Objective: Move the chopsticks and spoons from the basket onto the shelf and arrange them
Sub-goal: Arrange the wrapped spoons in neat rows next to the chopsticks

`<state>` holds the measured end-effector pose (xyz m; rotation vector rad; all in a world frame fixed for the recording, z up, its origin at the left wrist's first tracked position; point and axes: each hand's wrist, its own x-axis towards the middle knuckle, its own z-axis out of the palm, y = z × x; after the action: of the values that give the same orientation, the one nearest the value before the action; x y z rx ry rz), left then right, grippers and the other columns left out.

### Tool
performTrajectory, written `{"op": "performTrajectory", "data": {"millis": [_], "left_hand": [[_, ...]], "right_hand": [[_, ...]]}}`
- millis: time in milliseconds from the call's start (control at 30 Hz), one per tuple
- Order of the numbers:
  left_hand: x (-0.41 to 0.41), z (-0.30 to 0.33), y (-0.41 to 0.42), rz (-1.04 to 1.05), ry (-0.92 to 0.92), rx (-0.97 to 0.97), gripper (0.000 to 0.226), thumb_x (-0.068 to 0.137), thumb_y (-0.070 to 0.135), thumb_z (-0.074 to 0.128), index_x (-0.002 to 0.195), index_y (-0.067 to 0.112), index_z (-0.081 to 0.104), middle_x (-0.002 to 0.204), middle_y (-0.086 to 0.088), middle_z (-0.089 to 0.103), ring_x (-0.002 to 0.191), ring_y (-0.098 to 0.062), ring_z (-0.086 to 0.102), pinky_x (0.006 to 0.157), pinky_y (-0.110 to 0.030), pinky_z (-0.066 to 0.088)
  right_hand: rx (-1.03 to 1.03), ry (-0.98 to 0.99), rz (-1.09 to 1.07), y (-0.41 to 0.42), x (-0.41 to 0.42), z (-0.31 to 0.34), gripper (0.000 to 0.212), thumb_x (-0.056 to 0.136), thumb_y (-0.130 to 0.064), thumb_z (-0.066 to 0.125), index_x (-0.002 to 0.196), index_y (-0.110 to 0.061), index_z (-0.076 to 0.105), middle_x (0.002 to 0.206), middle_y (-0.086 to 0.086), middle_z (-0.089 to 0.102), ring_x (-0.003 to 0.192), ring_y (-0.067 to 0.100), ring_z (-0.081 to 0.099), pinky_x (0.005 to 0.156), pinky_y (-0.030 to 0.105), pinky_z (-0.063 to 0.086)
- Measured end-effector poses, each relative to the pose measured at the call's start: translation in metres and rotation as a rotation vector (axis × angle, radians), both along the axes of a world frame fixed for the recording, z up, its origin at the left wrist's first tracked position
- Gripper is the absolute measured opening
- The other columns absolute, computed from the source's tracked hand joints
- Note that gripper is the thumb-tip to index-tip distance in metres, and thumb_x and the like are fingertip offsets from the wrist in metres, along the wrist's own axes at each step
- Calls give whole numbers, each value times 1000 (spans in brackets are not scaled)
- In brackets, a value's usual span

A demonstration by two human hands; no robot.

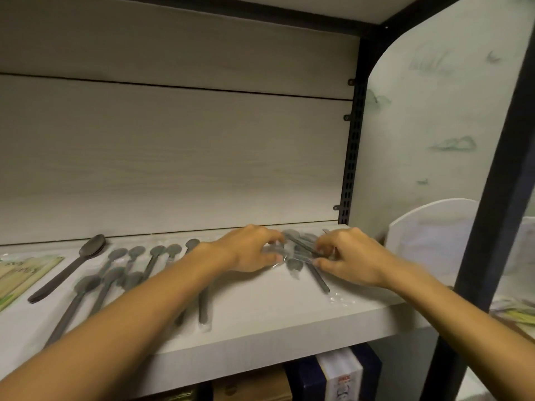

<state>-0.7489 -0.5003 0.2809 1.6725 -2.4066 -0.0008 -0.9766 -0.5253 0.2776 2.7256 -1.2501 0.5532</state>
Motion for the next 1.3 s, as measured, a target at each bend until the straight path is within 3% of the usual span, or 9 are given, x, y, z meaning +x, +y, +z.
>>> {"op": "performTrajectory", "data": {"millis": [267, 433, 567, 667, 800, 867, 1000, 1067, 1300], "left_hand": [[7, -2, -9, -43, 150, -33, 19, 93, 31, 58, 108, 23, 66, 106, 5, 67, 95, -16, 59, 83, -30, 48], [29, 2, -6, -37, 324, -86, 22, 86, 14, 68, 107, 21, 68, 100, 5, 66, 87, -14, 62, 71, -8, 44], [42, 2, 2, -13, 380, -20, 28, 84, 5, 65, 105, 23, 69, 101, -1, 64, 83, -23, 63, 82, -28, 53], [49, 4, 7, 39, 476, 82, 33, 81, -1, 60, 99, 26, 69, 101, -5, 61, 73, -23, 63, 75, -38, 55], [60, 5, 10, 144, 548, 79, 29, 83, 6, 57, 83, 31, 72, 77, 5, 64, 59, -7, 56, 55, -14, 46], [63, 6, 11, 188, 579, 87, 30, 86, 9, 52, 80, 29, 73, 69, 7, 65, 58, -6, 54, 57, -15, 45], [66, 10, 15, 255, 687, 138, 27, 78, 28, 51, 83, 19, 76, 95, -6, 69, 86, -21, 63, 79, -32, 54], [70, 11, 14, 275, 677, 147, 26, 78, 32, 55, 87, 20, 76, 97, -5, 69, 89, -22, 64, 71, -29, 55], [76, 4, -3, 190, 619, 71, 28, 82, -2, 60, 88, 24, 71, 76, 13, 60, 55, 3, 55, 51, -9, 41]], "right_hand": [[-20, -135, -24, -9, -1, 5, 18, 90, -34, 57, 97, -26, 71, 72, -16, 61, 70, 8, 55, 70, 30, 48], [28, -167, -69, -17, 3, 9, 21, 91, -35, 57, 103, -23, 69, 73, -18, 58, 78, 13, 58, 76, 34, 52], [83, -77, -98, -19, 16, 3, 27, 86, -49, 62, 97, -24, 69, 85, -8, 67, 85, 16, 60, 76, 32, 51], [80, -38, -131, -21, 23, 1, 28, 83, -48, 66, 90, -21, 69, 86, -2, 67, 87, 22, 60, 75, 36, 53], [149, -103, -122, -20, 26, 3, 23, 81, -36, 69, 100, -24, 66, 81, -5, 62, 86, 21, 61, 76, 35, 52], [193, -149, -87, -18, 26, 6, 25, 79, -29, 70, 103, -27, 64, 75, -7, 60, 80, 19, 60, 76, 34, 52], [233, -272, -23, -8, 32, 9, 24, 81, -22, 65, 102, -32, 62, 72, -2, 63, 64, 11, 55, 63, 24, 47], [244, -284, 15, -2, 37, 10, 23, 84, -21, 61, 102, -35, 60, 71, 1, 66, 63, 11, 55, 64, 27, 48], [286, -398, 132, 13, 57, 7, 7, 87, -20, 62, 90, -24, 66, 58, -1, 61, 50, 0, 49, 52, 12, 37]]}}
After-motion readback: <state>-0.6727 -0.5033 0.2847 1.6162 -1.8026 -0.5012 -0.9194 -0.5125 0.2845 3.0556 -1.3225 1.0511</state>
